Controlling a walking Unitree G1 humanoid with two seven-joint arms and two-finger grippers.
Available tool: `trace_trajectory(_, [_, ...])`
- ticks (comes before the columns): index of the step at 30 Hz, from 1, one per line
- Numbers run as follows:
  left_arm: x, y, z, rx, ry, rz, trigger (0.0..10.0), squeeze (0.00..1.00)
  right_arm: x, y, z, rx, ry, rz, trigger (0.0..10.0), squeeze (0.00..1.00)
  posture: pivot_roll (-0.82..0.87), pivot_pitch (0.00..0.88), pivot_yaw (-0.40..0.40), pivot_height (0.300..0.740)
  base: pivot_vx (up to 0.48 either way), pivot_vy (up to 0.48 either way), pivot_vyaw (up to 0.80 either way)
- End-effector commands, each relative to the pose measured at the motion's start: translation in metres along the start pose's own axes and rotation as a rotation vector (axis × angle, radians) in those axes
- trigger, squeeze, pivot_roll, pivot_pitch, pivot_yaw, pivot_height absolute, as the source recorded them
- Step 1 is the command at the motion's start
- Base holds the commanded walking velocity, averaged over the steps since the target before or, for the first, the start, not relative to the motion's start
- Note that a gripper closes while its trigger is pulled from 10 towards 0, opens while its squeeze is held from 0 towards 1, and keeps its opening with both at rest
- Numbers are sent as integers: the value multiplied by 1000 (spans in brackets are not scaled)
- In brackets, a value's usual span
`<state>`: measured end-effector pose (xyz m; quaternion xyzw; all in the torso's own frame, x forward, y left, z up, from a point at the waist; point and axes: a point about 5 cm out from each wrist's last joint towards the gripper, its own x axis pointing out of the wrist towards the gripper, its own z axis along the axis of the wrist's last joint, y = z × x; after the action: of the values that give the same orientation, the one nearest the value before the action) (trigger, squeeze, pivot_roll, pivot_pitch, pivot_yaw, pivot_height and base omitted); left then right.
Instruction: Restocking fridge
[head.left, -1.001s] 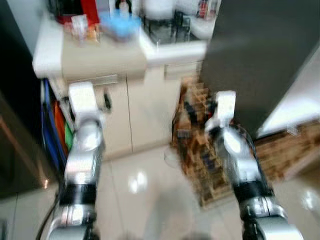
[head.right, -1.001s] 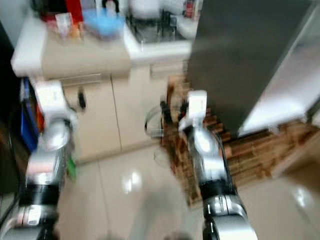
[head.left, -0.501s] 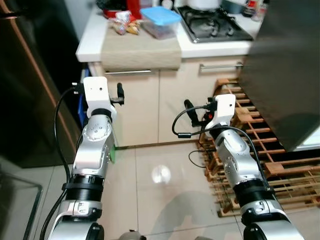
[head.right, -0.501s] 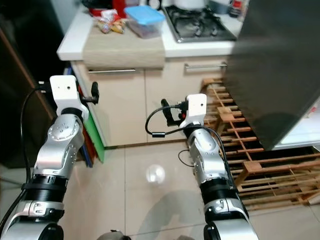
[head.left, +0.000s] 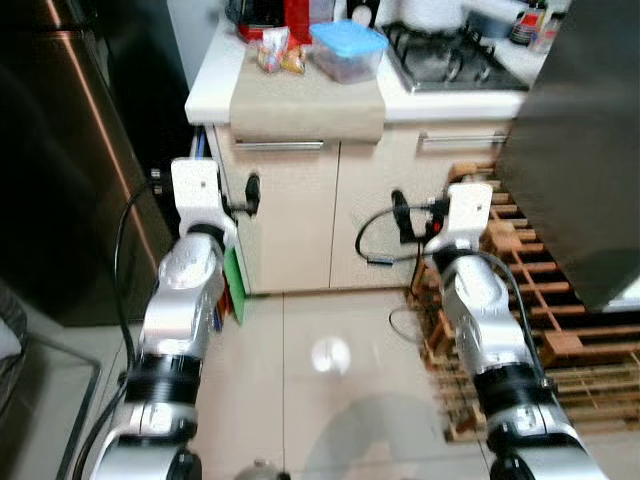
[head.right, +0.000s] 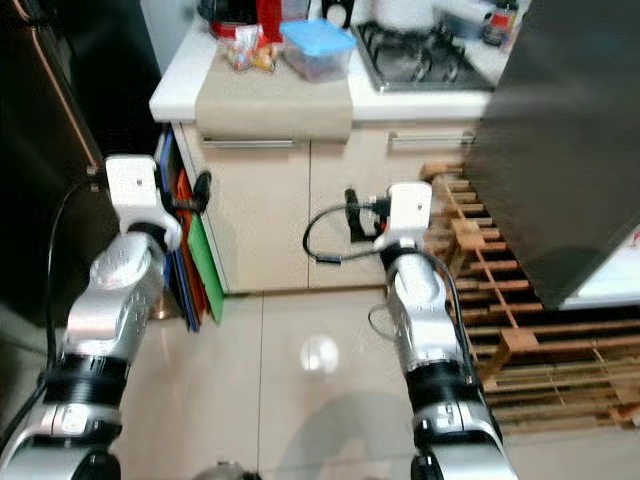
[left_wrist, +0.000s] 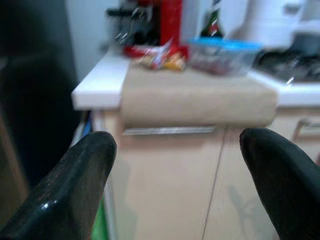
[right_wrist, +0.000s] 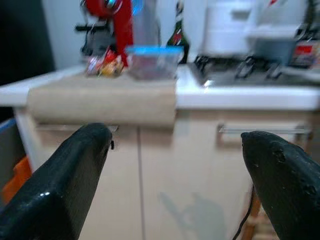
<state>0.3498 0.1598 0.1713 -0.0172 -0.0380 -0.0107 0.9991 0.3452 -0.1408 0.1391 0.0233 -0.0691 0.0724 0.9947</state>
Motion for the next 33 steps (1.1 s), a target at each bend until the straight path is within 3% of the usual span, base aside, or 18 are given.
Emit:
trace_trajectory(1, [4,1,5,-12,-15,-1,10000,0,4,-3,7,14,-18,-7,10000,0,-107,0,49,740,480,0,0])
trace_trajectory(5, [4,0,1,-43,2,4,10000,0,4,-5,8,30,-28,-12,10000,0,-105,0,46,740,476,0,0])
trace_trajectory(8, [2,4,-11,-152,75,50,10000,0,1,-7,6,41,-21,-22,10000,0,-97,0,44,740,467,0,0])
trace_trajectory(12, [-3,11,-14,-83,66,53,10000,0,-5,-12,-9,62,59,-41,10000,0,-89,0,37,740,458,0,0])
trace_trajectory(18, [-6,15,-13,-80,68,52,10000,0,-13,-12,-16,-36,126,-4,10000,0,-87,0,38,740,461,0,0])
trace_trajectory(25, [-12,13,-11,-69,44,69,10000,0,-14,-3,-11,-26,97,46,10000,0,-91,0,40,740,461,0,0])
trace_trajectory(30, [-8,7,0,-43,-3,39,10000,0,-8,0,-2,-38,75,57,10000,0,-96,0,36,740,461,0,694])
trace_trajectory(33, [-12,6,1,-25,14,18,10000,0,-13,-2,-1,-25,77,37,10000,0,-95,0,35,740,461,0,237])
